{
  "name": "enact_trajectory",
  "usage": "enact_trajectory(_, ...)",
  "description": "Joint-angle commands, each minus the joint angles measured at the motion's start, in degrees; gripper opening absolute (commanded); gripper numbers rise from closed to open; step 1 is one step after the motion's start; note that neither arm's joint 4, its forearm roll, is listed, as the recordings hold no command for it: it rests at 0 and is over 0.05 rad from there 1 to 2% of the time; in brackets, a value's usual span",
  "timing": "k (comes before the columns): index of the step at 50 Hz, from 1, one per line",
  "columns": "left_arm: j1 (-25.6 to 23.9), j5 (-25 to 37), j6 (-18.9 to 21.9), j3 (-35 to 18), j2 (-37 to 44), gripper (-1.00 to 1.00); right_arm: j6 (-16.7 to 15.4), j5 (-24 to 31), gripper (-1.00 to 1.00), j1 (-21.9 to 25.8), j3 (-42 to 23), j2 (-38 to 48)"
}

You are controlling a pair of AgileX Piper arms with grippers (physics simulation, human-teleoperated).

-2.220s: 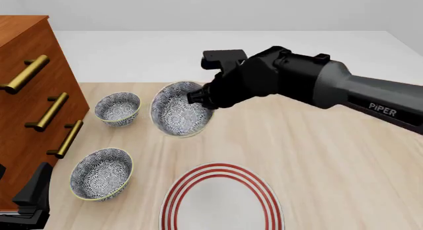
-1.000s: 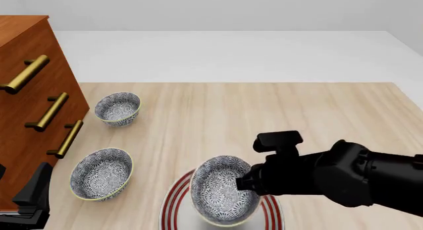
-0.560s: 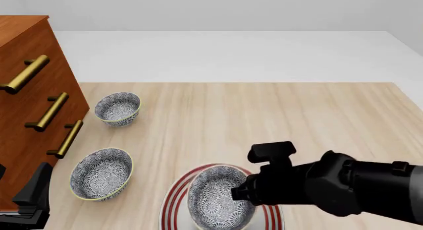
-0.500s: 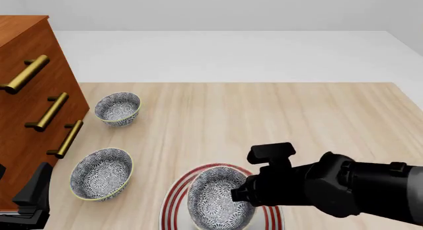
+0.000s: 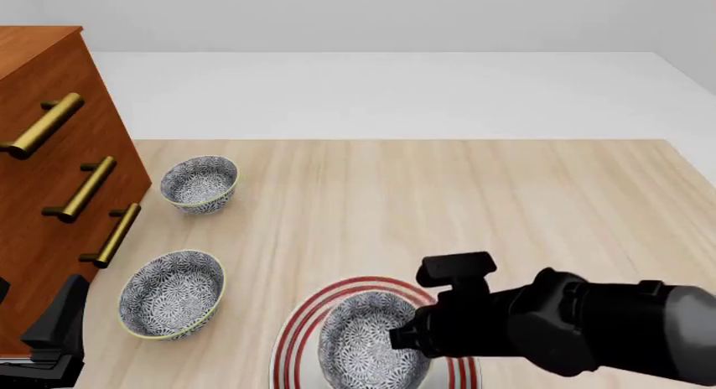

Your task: Pick up the bowl and put it in the middle on the plate.

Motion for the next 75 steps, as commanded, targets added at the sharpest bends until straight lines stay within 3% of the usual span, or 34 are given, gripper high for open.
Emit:
enact_trajectory(1, 0.0, 0.0, 0.0, 0.0, 0.0, 1.0, 0.74, -1.56, -1.0, 0.05, 0.59, 0.91)
enact_trajectory(25, 0.0, 0.0, 0.0, 0.0, 0.0, 1.0, 1.12, -3.28, -1.0, -0.25, 1.43, 2.23)
enact_trajectory(26, 0.0, 0.0, 0.0, 0.0, 0.0, 1.0, 1.84, -3.58, 1.0, 0.04, 1.7, 2.42)
enact_trajectory(27, 0.0, 0.0, 0.0, 0.0, 0.0, 1.0, 0.76, -3.44, 1.0, -1.22, 1.76, 2.42)
enact_trajectory(28, 0.0, 0.0, 0.0, 0.0, 0.0, 1.0, 1.91, -3.91, 1.0, -0.2, 1.96, 2.75)
enact_trajectory(44, 0.0, 0.0, 0.0, 0.0, 0.0, 1.0, 0.85, -1.23, 1.0, -2.22, 1.39, -1.24)
enact_trajectory(46, 0.0, 0.0, 0.0, 0.0, 0.0, 1.0, -2.33, 1.77, 1.0, -4.32, -0.09, -4.76)
enact_trajectory(51, 0.0, 0.0, 0.0, 0.0, 0.0, 1.0, -4.24, 7.44, 1.0, -6.78, -2.76, -10.77)
enact_trajectory(58, 0.0, 0.0, 0.0, 0.0, 0.0, 1.0, -9.85, 18.22, 1.0, -11.73, -9.25, -22.69)
enact_trajectory(62, 0.0, 0.0, 0.0, 0.0, 0.0, 1.0, -12.99, 25.73, 1.0, -15.15, -15.32, -29.9)
enact_trajectory(64, 0.0, 0.0, 0.0, 0.0, 0.0, 1.0, -16.22, 30.13, 1.0, -17.69, -20.32, -33.83)
enact_trajectory(69, 0.0, 0.0, 0.0, 0.0, 0.0, 1.0, -19.31, 36.02, 1.0, -21.32, -27.83, -39.09)
enact_trajectory(70, 0.0, 0.0, 0.0, 0.0, 0.0, 1.0, -22.55, 37.64, 1.0, -23.57, -30.49, -41.09)
enact_trajectory(71, 0.0, 0.0, 0.0, 0.0, 0.0, 1.0, -23.78, 38.61, 1.0, -24.0, -32.09, -41.99)
enact_trajectory(73, 0.0, 0.0, 0.0, 0.0, 0.0, 1.0, -24.0, 40.37, 1.0, -23.76, -34.69, -43.44)
enact_trajectory(75, 0.0, 0.0, 0.0, 0.0, 0.0, 1.0, -26.17, 42.47, 1.0, -25.59, -38.42, -45.87)
